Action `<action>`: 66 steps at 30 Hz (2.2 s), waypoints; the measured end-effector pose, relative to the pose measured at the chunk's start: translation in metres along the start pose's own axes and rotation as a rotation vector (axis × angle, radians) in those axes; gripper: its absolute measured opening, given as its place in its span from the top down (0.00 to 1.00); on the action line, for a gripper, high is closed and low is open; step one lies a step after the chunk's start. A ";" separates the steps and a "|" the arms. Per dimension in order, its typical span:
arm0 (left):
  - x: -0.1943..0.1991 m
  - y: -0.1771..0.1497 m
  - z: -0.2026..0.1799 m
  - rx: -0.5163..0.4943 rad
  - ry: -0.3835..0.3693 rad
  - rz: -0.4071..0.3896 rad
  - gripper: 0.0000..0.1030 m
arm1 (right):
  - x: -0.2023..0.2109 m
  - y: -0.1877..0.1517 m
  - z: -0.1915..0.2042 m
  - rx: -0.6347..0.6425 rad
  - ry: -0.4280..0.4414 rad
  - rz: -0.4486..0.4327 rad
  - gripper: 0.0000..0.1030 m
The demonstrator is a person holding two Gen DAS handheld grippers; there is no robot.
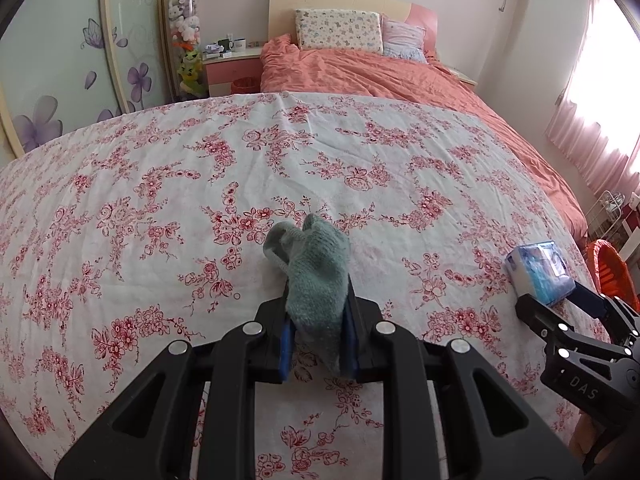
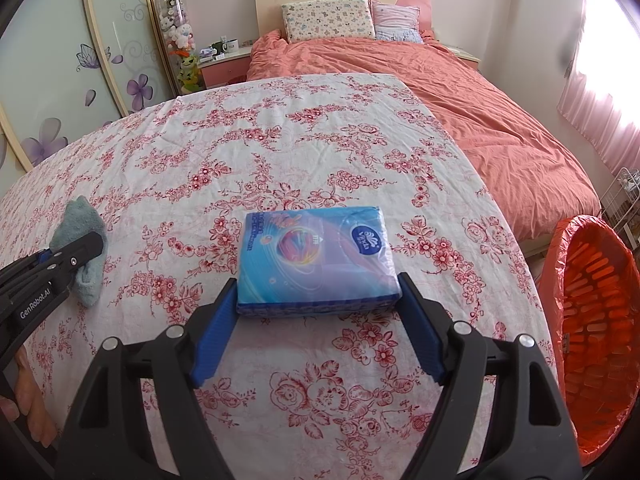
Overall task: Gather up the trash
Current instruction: 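Lift the green sock with the left gripper and the tissue pack with the right, then carry sock and tissue pack over the orange basket with both tools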
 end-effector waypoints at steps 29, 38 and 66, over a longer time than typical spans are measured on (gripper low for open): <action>0.055 0.020 -0.046 -0.092 -0.032 -0.120 0.88 | 0.082 0.007 -0.032 -0.068 0.019 -0.137 0.30; 0.109 0.029 -0.092 -0.147 -0.114 -0.195 0.88 | 0.158 0.006 -0.064 -0.096 -0.014 -0.240 0.30; 0.133 -0.005 -0.279 -0.361 -0.424 -0.189 0.87 | 0.242 -0.048 -0.248 -0.357 -0.169 -0.332 0.30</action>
Point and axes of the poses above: each gripper's, at about its wrist camera, not at the fingertips, and x roughly against the way its jaws point, z to its left, y to its top, the point moved 3 cm from there along -x, roughly the way its jaws point, and after that the axes turned 7 degrees about -z, right-handed, at the moved point
